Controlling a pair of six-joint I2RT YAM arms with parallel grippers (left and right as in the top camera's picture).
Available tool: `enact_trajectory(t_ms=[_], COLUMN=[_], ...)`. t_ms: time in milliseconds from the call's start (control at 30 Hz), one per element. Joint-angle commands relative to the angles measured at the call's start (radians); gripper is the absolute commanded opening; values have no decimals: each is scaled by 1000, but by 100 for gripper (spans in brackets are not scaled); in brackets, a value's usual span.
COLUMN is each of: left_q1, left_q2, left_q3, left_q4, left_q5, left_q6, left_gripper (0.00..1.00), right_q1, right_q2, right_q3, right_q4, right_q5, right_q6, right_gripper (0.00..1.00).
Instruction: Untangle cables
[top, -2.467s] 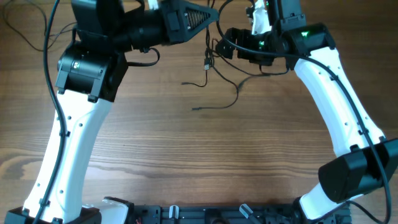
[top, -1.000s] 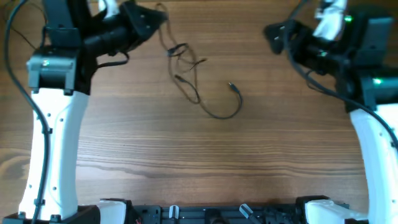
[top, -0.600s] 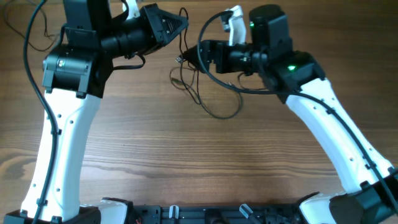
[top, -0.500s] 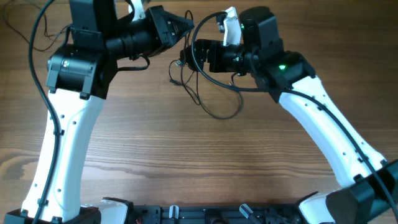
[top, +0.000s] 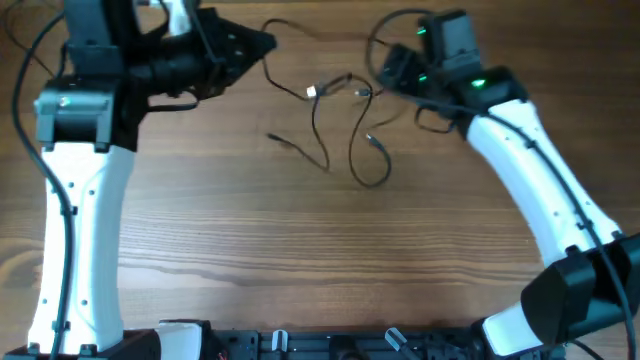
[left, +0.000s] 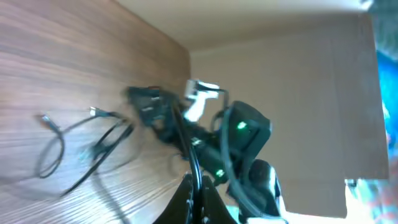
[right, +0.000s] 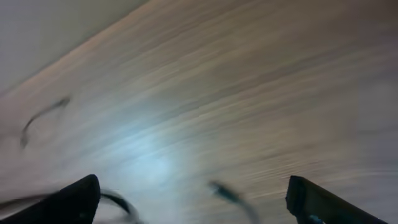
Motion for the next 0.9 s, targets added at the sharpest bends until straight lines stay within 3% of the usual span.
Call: enact_trajectory(t_ms=[0,67,100,167,267,400,533,633,867], left_q1=[69,70,70,57,28,25,13,-3,-3], left_q2=[-28,-25,-25,-25,-25,-25,-25,-25,-25], left_q3=[6,6,6,6,6,6,6,6,6], left_q4=[-121,-196,-197,-161,42,143,233,243,243], left_q5=[-221,-445,-450,-383,-113,-94,-79,-79,-79], left_q6=[71,71,71,71,56,-72,-185,-203,-251], left_gripper=[4,4,4,4,4,4,4,4,4], right_q1=[-95,-129,-129,-129,-129,-99,30,151,201], right_q2=[-63,-175,-222,-312,-348,-301,-189,-79,19], right_q3=[7,51,65,71,70,32,14,14,14], right_q4=[-11,-7,-7,-3,-27,-100,-61,0,116], right_q5=[53,95,107,26,-348,-591,-591,-496,-514], right_q6=[17,-34,-34,-32,-177,-250,-228,-153,-25], right_gripper=[97,98,99,100,100,100,100,100,100])
